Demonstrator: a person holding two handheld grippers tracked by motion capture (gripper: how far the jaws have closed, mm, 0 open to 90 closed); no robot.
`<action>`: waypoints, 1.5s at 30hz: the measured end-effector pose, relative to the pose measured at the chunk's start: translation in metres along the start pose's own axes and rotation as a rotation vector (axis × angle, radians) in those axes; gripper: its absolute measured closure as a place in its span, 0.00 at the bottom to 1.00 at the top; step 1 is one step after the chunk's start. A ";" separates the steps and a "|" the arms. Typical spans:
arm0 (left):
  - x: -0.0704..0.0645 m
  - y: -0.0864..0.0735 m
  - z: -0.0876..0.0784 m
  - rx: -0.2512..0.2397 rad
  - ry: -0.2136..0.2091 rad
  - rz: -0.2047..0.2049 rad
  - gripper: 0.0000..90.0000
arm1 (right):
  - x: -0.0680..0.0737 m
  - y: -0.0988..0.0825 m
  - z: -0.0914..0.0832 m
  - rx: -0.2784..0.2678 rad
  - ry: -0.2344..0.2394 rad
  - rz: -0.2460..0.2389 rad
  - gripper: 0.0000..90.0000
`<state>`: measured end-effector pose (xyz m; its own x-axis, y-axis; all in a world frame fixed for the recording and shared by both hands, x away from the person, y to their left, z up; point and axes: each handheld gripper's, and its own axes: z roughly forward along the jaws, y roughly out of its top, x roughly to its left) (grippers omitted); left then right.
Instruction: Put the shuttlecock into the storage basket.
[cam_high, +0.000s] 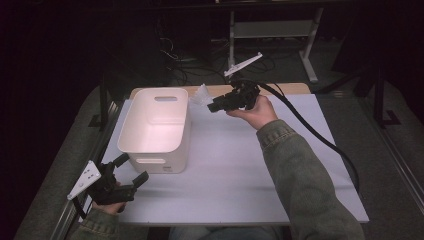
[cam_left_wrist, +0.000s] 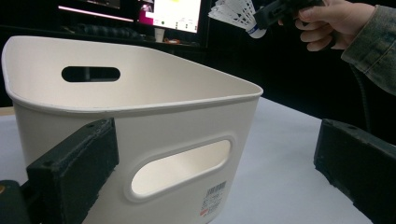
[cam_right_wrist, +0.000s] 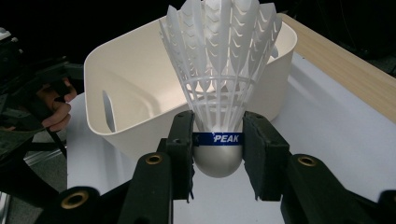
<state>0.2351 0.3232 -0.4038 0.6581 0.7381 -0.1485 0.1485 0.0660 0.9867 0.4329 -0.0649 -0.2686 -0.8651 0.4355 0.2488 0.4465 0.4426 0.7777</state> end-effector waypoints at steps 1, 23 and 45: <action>0.000 0.000 0.000 0.007 0.002 0.003 0.00 | 0.000 0.001 0.003 -0.003 0.007 0.001 0.71; 0.000 0.000 0.000 -0.003 0.001 -0.007 0.00 | 0.021 0.017 0.029 -0.012 0.077 -0.006 0.71; -0.001 0.000 0.000 0.004 0.009 0.001 0.00 | 0.046 0.023 0.062 0.007 0.149 -0.023 0.71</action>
<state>0.2344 0.3227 -0.4040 0.6518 0.7440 -0.1471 0.1508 0.0629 0.9866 0.4175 0.0140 -0.2750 -0.8991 0.3045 0.3146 0.4277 0.4570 0.7799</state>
